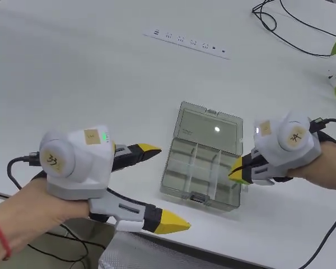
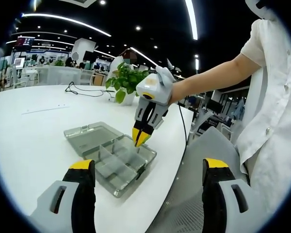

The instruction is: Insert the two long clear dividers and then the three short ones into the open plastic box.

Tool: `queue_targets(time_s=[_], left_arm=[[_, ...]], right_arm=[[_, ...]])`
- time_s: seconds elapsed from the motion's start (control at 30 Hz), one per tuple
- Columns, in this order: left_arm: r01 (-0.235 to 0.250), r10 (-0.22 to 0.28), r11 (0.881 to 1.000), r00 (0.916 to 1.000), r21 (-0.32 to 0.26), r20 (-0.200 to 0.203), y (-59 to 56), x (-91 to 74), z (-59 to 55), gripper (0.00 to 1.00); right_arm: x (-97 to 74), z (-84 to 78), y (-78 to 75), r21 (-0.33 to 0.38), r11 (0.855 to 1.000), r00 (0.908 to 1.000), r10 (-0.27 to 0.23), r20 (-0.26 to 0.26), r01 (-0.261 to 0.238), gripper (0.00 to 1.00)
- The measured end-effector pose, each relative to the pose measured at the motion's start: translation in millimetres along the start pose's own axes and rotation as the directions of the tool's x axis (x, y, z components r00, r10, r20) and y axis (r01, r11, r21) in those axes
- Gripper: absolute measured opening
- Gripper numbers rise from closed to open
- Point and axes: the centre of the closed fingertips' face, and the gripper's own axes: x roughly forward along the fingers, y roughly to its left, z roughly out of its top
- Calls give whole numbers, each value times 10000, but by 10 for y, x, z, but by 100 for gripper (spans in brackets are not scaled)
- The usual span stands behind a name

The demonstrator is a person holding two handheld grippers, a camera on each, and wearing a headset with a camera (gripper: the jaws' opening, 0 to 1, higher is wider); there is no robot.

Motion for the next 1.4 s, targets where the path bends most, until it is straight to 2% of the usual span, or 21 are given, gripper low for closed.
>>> queue_targets(time_s=[0.4,0.67,0.77,1.03,1.17,1.4], left_arm=[[-34,35,10000,10000,9,-48,32,-10,-4,93],[-80,80,10000,10000,-5,-60,51,-22,-7,93],[-113,113,9999,9999,12,-78,54,-35,2,94],[-207,209,9997,9997,96,-156,66,-85,13,95],[-221,223,9997,9997,138,-137,72,-106,39,97],[-280,290,9991,9991,329,-295,109,-148,39,100]], right_arm=[[145,-68,-13,-522,9986,9979,-124,-642,90,2],[134,-70,-14,-401,9990,9979,-204,-611,180,3],[105,-65,-2,-271,9992,9981,-294,-543,279,9],[-185,43,-2,479,9948,9944,-928,515,904,15],[-420,65,15,1183,9846,9829,-1426,1167,1288,20],[-719,-5,121,2027,9654,9632,-2011,1785,1641,29]])
